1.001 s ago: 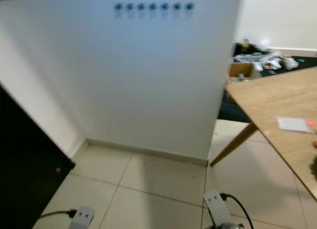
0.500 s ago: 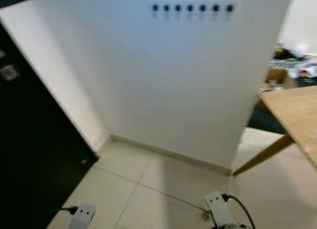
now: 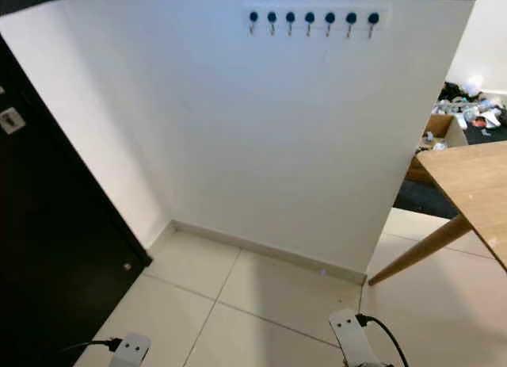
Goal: Hang keys on a hook
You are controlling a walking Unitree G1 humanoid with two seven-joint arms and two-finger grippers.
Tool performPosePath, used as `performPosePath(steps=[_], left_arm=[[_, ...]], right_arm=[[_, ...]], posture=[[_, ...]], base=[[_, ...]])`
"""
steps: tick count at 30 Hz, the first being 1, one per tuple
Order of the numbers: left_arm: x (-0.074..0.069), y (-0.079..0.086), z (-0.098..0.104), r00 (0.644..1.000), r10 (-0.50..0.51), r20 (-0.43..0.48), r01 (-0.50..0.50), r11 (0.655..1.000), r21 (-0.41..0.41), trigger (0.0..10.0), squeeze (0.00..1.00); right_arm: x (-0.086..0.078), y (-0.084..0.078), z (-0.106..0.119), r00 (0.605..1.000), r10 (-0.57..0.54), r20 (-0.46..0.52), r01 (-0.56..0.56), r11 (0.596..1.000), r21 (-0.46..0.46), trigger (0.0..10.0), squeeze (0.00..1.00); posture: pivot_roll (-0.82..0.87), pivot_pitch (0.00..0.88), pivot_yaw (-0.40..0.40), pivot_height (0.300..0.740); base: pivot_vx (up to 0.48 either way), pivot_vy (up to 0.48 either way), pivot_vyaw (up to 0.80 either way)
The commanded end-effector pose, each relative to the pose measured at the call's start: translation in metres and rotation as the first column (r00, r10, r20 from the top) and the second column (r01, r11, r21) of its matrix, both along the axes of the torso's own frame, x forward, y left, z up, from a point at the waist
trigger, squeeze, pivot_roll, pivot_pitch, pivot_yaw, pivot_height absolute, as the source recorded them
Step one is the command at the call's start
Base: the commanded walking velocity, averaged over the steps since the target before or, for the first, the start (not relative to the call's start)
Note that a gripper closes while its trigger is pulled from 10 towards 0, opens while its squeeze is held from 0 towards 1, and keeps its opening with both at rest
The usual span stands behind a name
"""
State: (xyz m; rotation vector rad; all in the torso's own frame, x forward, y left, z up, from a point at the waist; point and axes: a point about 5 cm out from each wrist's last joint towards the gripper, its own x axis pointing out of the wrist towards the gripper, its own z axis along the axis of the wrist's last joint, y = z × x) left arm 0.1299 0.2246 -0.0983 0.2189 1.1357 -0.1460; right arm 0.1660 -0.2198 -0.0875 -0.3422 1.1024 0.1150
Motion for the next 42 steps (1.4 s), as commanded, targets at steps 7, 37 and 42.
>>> performPosePath(steps=[7, 37, 42], left_arm=[[0.012, -0.013, 0.001, 0.999, -0.032, 0.010, 0.032, 0.999, -0.004, 10.0, 0.00], [0.003, -0.009, -0.001, 0.999, -0.038, -0.001, 0.038, 0.999, 0.012, 10.0, 0.00], [0.002, -0.009, -0.002, 0.999, -0.041, -0.004, 0.041, 0.999, 0.013, 10.0, 0.00]], right_arm=[[-0.002, 0.005, -0.002, 1.000, -0.024, -0.004, 0.024, 1.000, 0.017, 10.0, 0.00], [0.060, 0.016, 0.031, 0.962, -0.075, 0.263, 0.025, 0.982, 0.186, 10.0, 0.00], [0.089, 0.029, 0.054, 0.921, -0.075, 0.381, -0.064, 0.939, 0.339, 10.0, 0.00]], posture=[[-0.08, 0.030, 0.082, 0.740], [-0.09, 0.032, 0.085, 0.740], [-0.09, 0.032, 0.085, 0.740]], base=[[0.393, 0.000, 0.00], [0.247, 0.000, -0.36], [0.000, 0.000, 0.00]])
